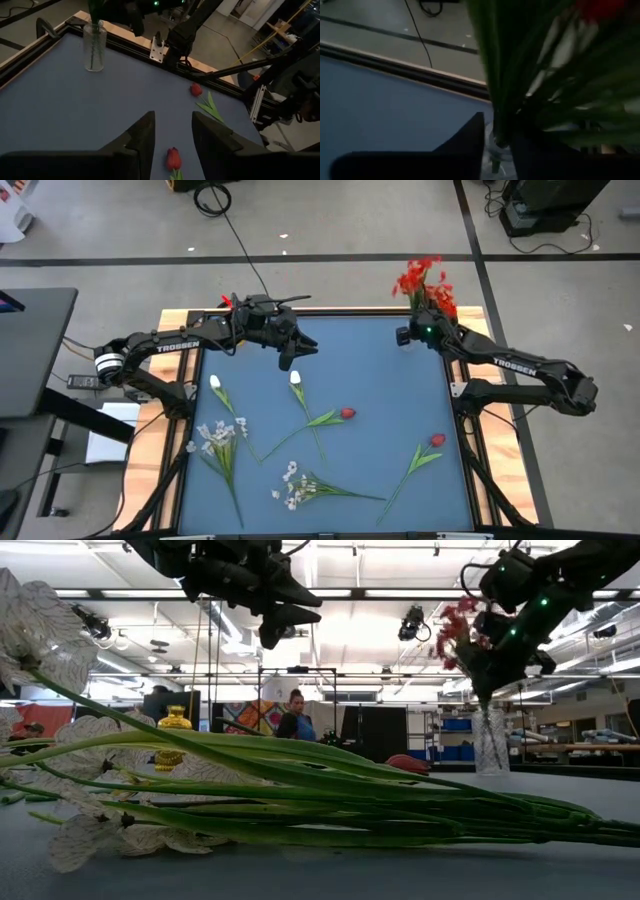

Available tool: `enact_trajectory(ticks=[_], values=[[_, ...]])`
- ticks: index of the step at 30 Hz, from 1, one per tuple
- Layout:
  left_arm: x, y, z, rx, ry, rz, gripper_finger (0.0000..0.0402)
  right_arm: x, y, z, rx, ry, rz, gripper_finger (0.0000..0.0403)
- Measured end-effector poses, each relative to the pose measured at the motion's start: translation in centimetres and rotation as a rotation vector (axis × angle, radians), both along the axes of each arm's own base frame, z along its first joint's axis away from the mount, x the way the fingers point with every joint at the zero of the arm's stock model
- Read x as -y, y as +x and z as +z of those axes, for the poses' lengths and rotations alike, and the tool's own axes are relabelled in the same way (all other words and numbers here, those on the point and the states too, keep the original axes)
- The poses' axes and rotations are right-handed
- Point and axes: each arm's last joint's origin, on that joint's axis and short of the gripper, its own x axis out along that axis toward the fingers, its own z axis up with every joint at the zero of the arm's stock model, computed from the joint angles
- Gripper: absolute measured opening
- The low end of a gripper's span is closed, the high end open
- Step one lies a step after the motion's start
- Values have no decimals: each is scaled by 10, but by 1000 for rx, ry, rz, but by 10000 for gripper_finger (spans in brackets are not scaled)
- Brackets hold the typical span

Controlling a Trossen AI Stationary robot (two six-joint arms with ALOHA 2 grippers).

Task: Sort flowers into vase by color
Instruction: Put the orange flowers into the transparent vase, then put the right white tulip into the transparent vase

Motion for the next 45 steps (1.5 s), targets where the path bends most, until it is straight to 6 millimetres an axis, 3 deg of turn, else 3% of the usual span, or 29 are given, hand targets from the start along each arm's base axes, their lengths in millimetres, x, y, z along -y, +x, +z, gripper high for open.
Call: enact_trajectory(ticks=[5,9,17,22,26,32,40,45], values=[[0,0,-1,-9,-2,9,135,-5,0,7,-14,32,27,162],[0,-1,-2,-26,-13,10,135,-13,0,11,-2,28,65,188],[1,-2,-5,-52,-25,10,135,-37,-13,15,32,91,85,190],[0,-2,-5,-54,-21,21,135,-44,-20,24,134,88,76,189],[1,-2,-5,-56,-25,22,135,-48,-18,30,257,186,131,189],[5,-2,-19,-192,-17,86,135,-60,1,30,340,288,287,189],[24,9,-37,-318,-65,139,135,-88,43,17,364,399,461,189],[29,16,-50,-386,-155,289,135,-110,60,-3,355,646,439,186]])
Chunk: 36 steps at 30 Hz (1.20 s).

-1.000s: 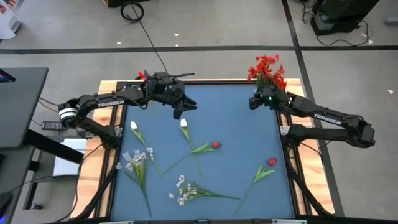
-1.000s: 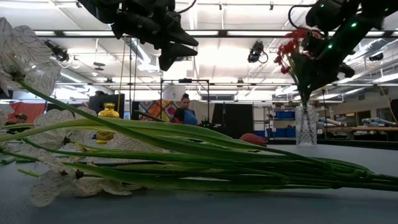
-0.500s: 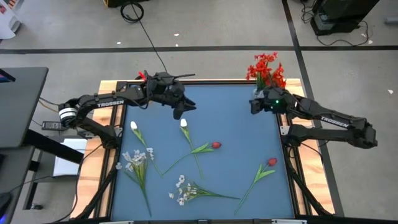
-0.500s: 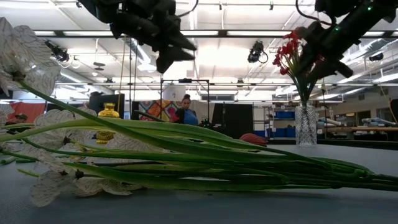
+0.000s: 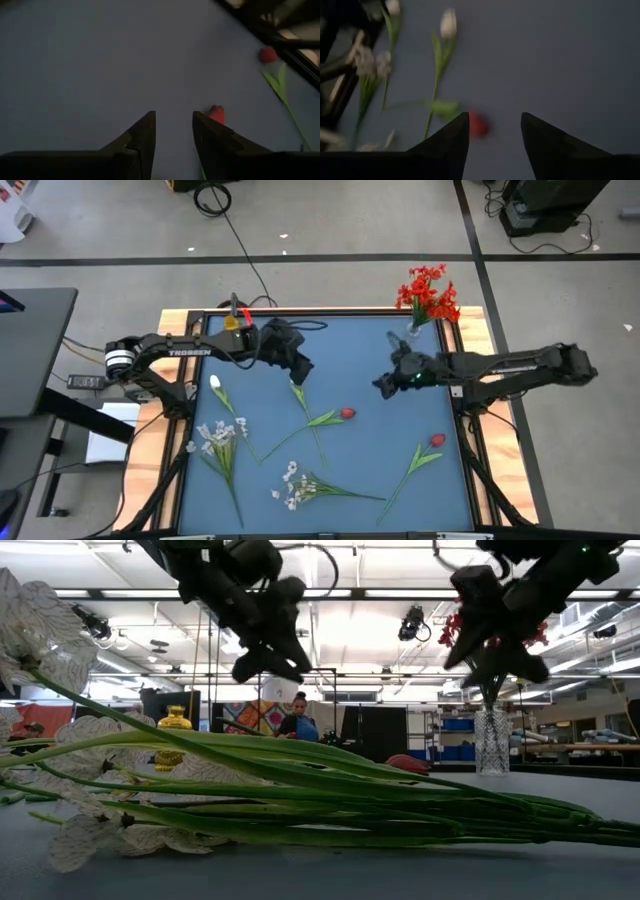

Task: Sort flowers into vase by color
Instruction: Put the right white tulip into the transparent vase

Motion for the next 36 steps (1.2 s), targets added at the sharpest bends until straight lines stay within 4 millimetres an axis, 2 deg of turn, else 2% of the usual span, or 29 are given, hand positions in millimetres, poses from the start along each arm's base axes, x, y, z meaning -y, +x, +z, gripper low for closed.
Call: enact_trajectory(ticks=[4,12,17,23,28,33,36], values=[[7,-1,-6,-53,-106,62,135,-18,11,-15,-63,234,30,173],[19,-8,-14,-166,-176,-37,135,-58,18,-38,-180,366,-43,141],[35,-15,-21,-290,-187,-158,135,-88,20,-39,-141,480,-68,135],[59,-14,-22,-330,-85,-279,135,-109,20,-38,-21,509,-199,134],[61,-12,-21,-314,-62,-250,135,-128,23,-46,101,527,-342,134],[66,-8,-20,-282,-71,-244,135,-148,28,-56,48,553,-363,130],[71,-3,-21,-247,-12,-317,135,-156,31,-58,-64,562,-333,125]])
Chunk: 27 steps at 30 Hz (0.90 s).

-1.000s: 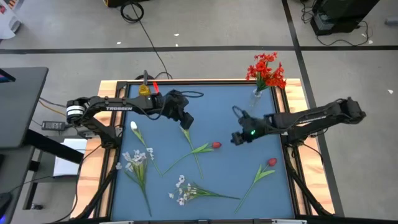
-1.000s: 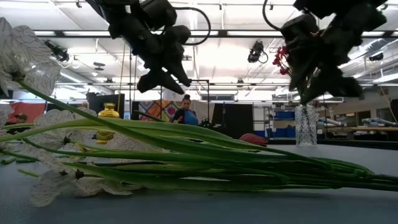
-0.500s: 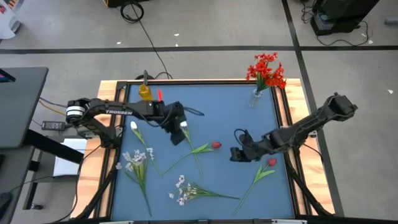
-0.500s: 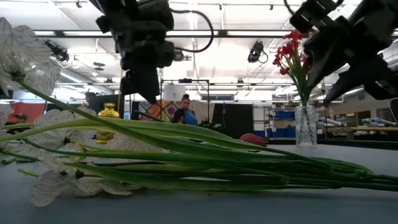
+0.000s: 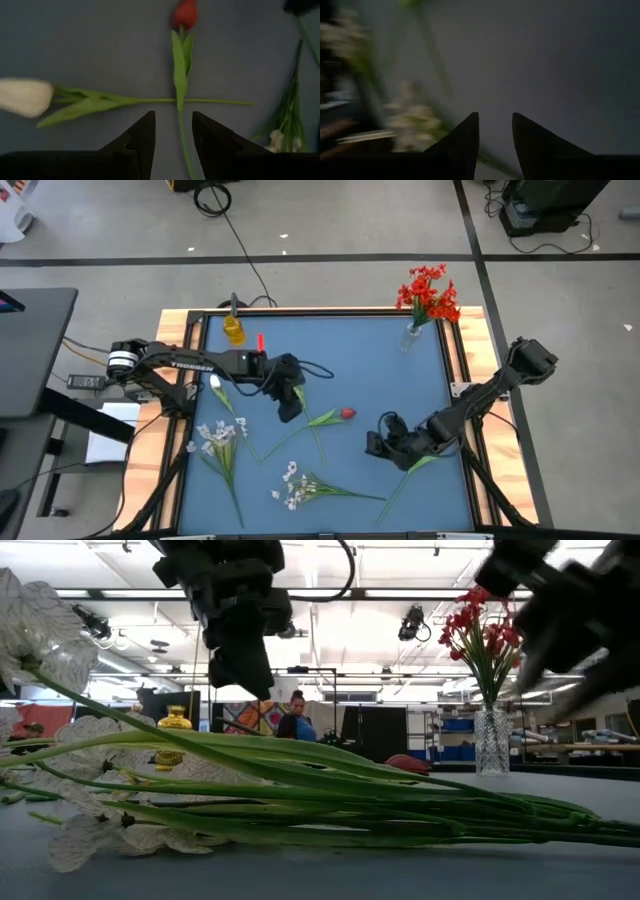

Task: Sort flowers into vase by color
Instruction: Put the right white tulip into the transparent vase

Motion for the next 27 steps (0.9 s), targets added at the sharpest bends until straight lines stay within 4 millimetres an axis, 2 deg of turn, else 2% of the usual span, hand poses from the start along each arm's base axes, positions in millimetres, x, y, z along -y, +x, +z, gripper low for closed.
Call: enact_trajectory(ticks=[6,9,15,20,22,25,27], values=[[7,3,-6,-17,-7,-15,135,2,-11,12,-349,-2,98,119],[17,5,-8,-22,-11,-41,135,-1,-16,23,-447,-2,130,119],[31,10,-18,-45,2,-82,135,-14,-14,30,-373,38,236,119],[39,17,-37,-88,57,-102,135,-21,-7,32,-244,-4,192,119],[32,20,-44,-119,49,-13,135,-20,-5,33,-199,-38,133,119],[10,24,-51,-151,-105,244,135,-18,-3,33,-160,-83,81,119],[-2,23,-52,-163,-148,343,135,-12,-1,33,-164,-106,63,119]])
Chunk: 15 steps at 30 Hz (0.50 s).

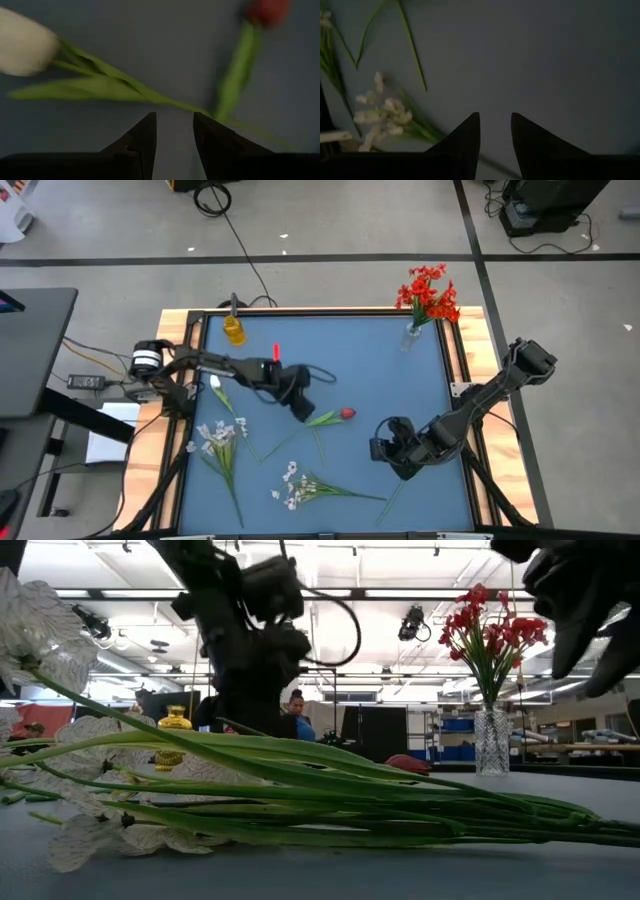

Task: Sort flowers into vase by color
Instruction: Put the right white tulip into the transparent vase

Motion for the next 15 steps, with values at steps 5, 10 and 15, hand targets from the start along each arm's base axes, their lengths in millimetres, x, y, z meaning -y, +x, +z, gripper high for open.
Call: enact_trajectory(ticks=[5,10,15], values=[[-16,-1,-2,-13,-1,195,135,13,9,0,-11,-9,27,119],[-27,1,-19,-75,-58,367,135,21,14,0,-23,-9,82,119],[-29,10,-36,-82,-57,365,135,29,19,0,-30,-38,127,119]])
